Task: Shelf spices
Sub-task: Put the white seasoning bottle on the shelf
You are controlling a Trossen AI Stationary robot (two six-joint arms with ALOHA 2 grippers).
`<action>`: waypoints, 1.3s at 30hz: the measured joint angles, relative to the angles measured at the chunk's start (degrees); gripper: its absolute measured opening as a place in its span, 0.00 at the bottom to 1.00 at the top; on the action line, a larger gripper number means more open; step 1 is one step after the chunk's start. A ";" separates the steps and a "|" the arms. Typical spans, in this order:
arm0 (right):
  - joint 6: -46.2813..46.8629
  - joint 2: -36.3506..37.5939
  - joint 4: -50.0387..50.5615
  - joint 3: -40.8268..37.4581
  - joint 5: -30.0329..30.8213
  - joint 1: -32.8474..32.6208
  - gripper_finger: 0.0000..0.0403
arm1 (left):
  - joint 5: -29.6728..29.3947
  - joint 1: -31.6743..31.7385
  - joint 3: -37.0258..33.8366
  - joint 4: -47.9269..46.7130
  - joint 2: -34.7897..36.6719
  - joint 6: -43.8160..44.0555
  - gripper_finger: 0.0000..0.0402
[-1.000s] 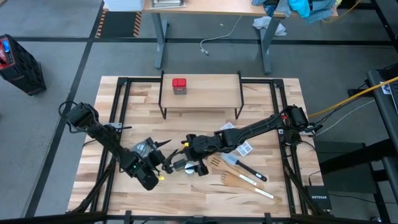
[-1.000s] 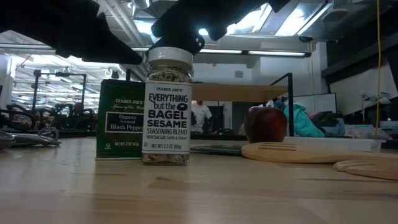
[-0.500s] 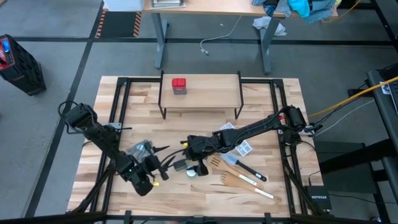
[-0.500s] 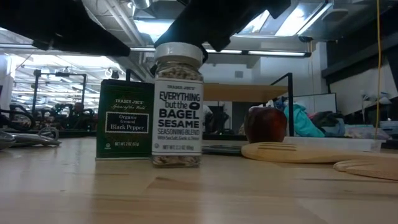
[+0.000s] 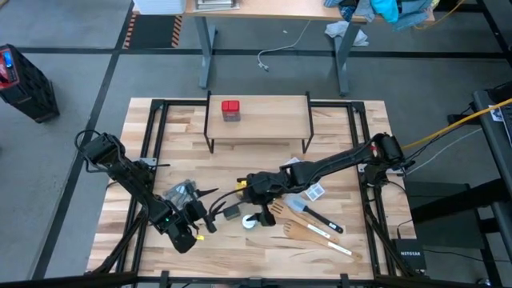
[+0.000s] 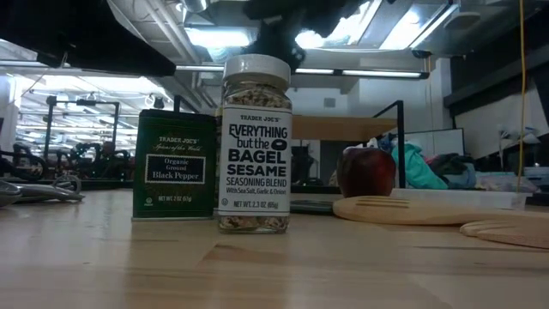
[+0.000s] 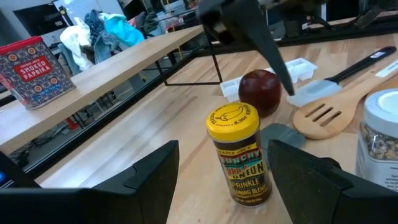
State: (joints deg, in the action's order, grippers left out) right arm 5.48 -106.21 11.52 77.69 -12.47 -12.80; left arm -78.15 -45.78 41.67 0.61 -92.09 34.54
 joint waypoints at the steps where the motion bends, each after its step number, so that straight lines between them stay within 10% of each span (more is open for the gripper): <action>1: 0.68 0.02 0.88 0.00 -0.44 -0.03 0.88 | 0.00 0.00 0.00 -0.01 0.00 0.00 0.60; 39: 3.03 -12.20 -0.97 -0.04 11.43 -6.69 0.86 | 0.04 0.00 0.00 0.03 0.00 0.20 0.60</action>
State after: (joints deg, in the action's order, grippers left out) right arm 8.51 -118.41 10.55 77.65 -1.04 -19.49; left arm -78.11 -45.78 41.67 0.64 -92.09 34.74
